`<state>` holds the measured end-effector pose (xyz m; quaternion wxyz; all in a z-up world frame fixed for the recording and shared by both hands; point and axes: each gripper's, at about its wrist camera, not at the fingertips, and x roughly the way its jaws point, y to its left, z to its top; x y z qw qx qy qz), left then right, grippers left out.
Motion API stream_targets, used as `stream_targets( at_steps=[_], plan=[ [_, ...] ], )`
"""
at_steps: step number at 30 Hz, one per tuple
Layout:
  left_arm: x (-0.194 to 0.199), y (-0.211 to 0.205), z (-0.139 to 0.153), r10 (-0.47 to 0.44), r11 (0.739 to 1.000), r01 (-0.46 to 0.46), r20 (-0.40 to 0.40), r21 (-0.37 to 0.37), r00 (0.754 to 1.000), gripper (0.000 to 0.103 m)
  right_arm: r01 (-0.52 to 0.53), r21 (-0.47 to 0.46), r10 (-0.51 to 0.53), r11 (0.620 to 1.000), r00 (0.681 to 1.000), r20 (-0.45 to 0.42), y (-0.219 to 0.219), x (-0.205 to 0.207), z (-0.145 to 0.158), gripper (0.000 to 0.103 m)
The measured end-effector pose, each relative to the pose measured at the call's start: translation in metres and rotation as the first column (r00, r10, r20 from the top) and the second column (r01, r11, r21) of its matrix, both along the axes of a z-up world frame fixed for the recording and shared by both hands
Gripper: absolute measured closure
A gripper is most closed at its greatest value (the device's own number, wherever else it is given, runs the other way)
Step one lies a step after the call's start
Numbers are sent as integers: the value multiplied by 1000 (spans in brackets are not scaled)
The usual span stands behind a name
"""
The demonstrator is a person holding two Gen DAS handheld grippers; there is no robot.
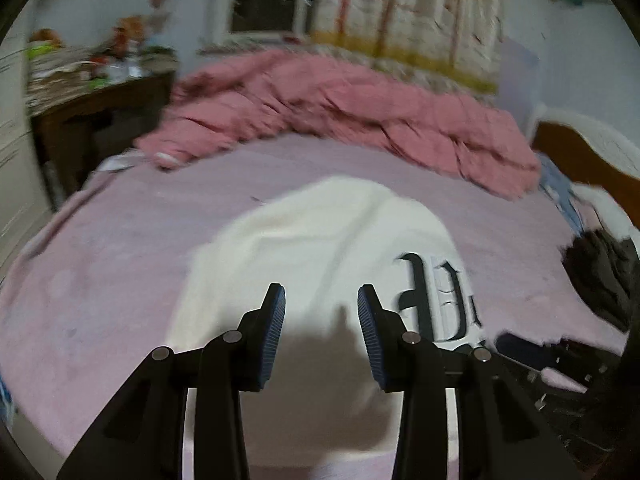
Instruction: Fold large clothes
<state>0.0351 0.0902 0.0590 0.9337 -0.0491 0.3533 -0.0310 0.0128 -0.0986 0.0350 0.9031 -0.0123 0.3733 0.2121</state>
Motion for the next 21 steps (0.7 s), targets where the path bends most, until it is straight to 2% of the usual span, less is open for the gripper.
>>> stream_targets(
  at_steps=[2,3,4,5,7,9,10,12,15,17,20,21],
  plan=[
    [27,-8,-10,-33,999,34,-100,7,994,72,-67,-3,66,998,995,-79,7,24,7,86],
    [36,-9,-15,-48,999,49,-147,-3,988,73,-98,1,96,995,976,-194,11,48,2,87],
    [48,-8,-23,-63,998,60,-198,-18,978,74,-110,13,109,994,957,-267,11,62,-3,88],
    [54,-7,-30,-67,998,63,-223,-23,973,74,-130,22,129,991,931,-343,12,79,-9,88],
    [66,-3,-47,-69,998,65,-267,-24,961,74,-175,11,162,985,888,-431,16,99,-19,88],
    [70,-3,-68,-72,997,67,-290,-27,954,73,-172,4,150,985,851,-503,17,116,-34,95],
    [67,-6,-74,-66,998,66,-284,-7,957,73,-162,2,139,987,837,-529,18,125,-45,103],
    [63,-11,-78,-49,998,60,-263,34,964,73,-126,30,121,992,813,-570,14,136,-59,103],
    [62,-10,-77,-29,999,38,-244,33,969,73,-127,73,146,989,800,-581,9,140,-60,103],
    [60,-8,-74,-31,999,37,-233,20,972,73,-113,110,156,987,810,-565,3,134,-57,103],
    [45,-4,-55,-49,998,54,-184,19,982,73,-52,248,183,967,820,-543,-23,121,-43,103],
    [37,-1,-47,-39,998,46,-162,36,986,72,-35,278,185,960,823,-536,-33,118,-41,99]
  ],
)
